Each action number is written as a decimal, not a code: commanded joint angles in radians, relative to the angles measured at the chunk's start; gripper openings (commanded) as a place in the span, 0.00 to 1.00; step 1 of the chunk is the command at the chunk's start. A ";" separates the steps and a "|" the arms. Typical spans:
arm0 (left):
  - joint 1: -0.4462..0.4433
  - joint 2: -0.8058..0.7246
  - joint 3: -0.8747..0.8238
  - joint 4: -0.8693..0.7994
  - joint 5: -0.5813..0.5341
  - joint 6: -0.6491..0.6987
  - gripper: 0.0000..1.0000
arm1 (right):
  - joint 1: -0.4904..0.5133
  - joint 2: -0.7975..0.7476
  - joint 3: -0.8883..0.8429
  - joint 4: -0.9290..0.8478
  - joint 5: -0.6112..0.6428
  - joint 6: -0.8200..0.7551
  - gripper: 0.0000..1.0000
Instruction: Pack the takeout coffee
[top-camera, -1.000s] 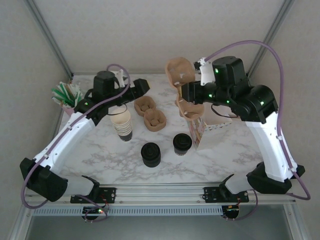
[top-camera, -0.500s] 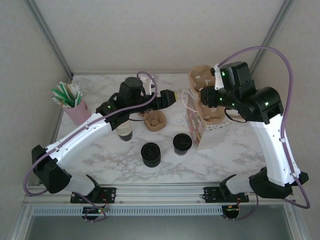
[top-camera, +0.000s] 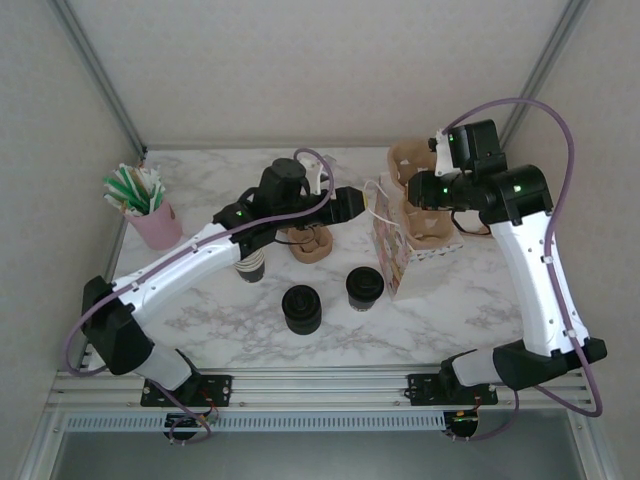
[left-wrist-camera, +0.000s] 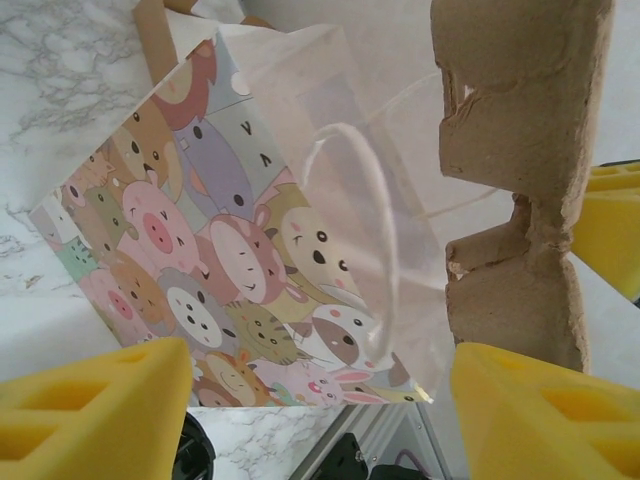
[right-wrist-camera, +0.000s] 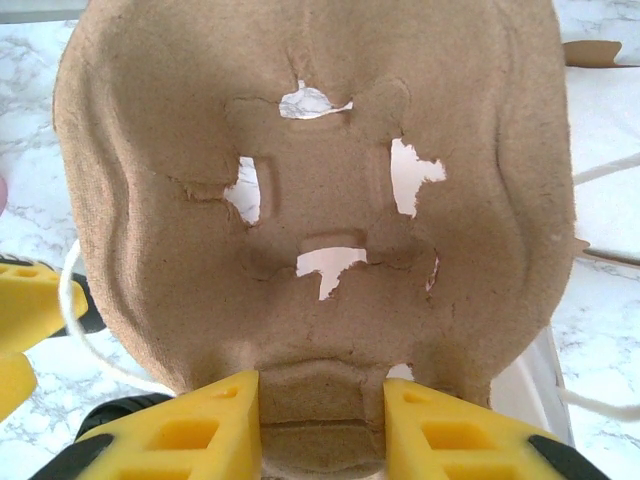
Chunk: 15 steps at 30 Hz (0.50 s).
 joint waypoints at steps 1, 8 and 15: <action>-0.009 0.021 0.037 0.040 0.019 -0.001 0.66 | -0.024 0.008 -0.035 0.067 -0.067 -0.018 0.32; -0.009 0.054 0.061 0.039 0.032 0.005 0.58 | -0.075 0.023 -0.083 0.118 -0.112 -0.037 0.31; -0.009 0.071 0.074 0.034 0.034 0.011 0.57 | -0.108 0.035 -0.118 0.147 -0.144 -0.043 0.31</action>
